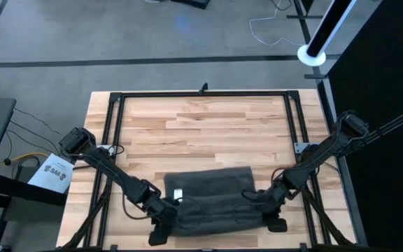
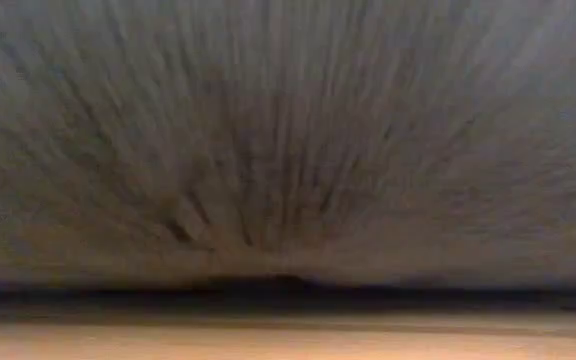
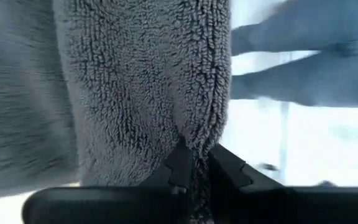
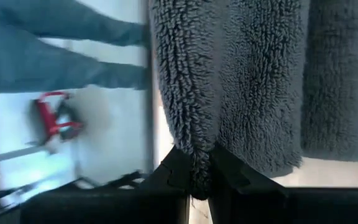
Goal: Roll towel
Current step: Roll the gray towel
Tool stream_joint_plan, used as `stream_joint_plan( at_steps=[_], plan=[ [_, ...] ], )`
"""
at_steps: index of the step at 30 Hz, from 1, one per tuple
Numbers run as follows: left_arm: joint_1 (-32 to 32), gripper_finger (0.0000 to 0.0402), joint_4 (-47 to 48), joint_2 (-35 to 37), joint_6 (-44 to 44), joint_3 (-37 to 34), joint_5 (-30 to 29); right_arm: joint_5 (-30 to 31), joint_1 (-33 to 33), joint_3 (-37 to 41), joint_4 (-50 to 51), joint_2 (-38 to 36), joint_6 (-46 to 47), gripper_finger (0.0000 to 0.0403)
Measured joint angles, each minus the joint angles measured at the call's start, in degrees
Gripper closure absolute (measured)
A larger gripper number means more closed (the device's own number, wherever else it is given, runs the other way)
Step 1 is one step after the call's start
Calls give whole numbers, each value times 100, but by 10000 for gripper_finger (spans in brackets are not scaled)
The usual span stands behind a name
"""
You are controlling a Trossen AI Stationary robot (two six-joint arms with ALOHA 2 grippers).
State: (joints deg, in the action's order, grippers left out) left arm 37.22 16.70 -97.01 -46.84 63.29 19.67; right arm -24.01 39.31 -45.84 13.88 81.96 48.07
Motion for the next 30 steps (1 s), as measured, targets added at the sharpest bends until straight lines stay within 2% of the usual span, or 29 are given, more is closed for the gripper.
stream_joint_plan(
  at_steps=[4, 10, 18, 23, 26, 30],
  plan=[
    [-210, 386, 176, -24, 119, -77, -6, -52, -334, 37, 486, 10, -151, 386],
    [-642, 386, -133, -52, -6, -685, 327, -622, -1002, 379, 306, 83, -194, 386],
    [-213, 386, -858, -11, -386, -792, 365, -803, -663, 416, -122, 154, -58, 386],
    [-267, 386, -563, -175, -139, -816, 162, -818, -773, 650, -301, 372, 28, 386],
    [-450, 386, -333, -271, -42, -838, -88, -579, -901, 708, -87, 468, 22, 386],
    [-572, 386, -286, -357, -30, -816, -61, -610, -920, 691, -32, 626, 87, 386]
  ],
)
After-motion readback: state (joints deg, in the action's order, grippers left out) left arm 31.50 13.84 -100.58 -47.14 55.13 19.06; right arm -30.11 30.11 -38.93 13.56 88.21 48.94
